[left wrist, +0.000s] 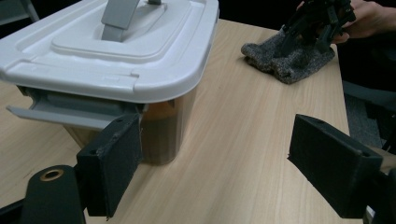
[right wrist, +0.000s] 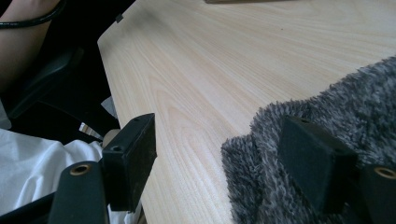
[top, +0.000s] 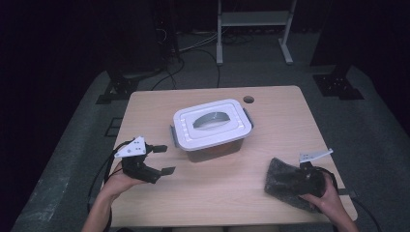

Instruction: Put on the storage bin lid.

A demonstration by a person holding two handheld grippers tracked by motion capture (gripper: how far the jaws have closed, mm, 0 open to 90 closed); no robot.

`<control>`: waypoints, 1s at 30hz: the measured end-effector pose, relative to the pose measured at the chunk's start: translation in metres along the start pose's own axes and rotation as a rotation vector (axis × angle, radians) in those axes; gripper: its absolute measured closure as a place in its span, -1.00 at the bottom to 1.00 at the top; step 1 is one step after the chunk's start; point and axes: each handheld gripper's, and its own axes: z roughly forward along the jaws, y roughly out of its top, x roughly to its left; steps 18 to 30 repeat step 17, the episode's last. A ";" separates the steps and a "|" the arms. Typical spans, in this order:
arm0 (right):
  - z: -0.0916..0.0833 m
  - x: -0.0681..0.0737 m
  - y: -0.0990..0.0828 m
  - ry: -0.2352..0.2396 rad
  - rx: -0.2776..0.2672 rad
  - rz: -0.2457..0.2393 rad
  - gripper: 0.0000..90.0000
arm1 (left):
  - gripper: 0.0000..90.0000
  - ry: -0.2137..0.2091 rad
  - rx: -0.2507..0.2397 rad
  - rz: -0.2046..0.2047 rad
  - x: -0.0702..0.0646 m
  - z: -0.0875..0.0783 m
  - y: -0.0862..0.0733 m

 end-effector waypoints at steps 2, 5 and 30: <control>0.000 -0.001 0.000 0.000 0.000 -0.002 -0.40 | -0.64 0.004 -0.003 -0.003 0.000 0.000 -0.003; 0.001 -0.001 0.000 0.000 0.002 -0.001 -0.40 | -0.66 0.011 0.000 -0.009 -0.002 -0.001 -0.008; 0.001 -0.002 0.000 -0.001 0.011 0.002 -0.40 | -0.72 0.043 -0.015 -0.025 -0.008 0.001 -0.025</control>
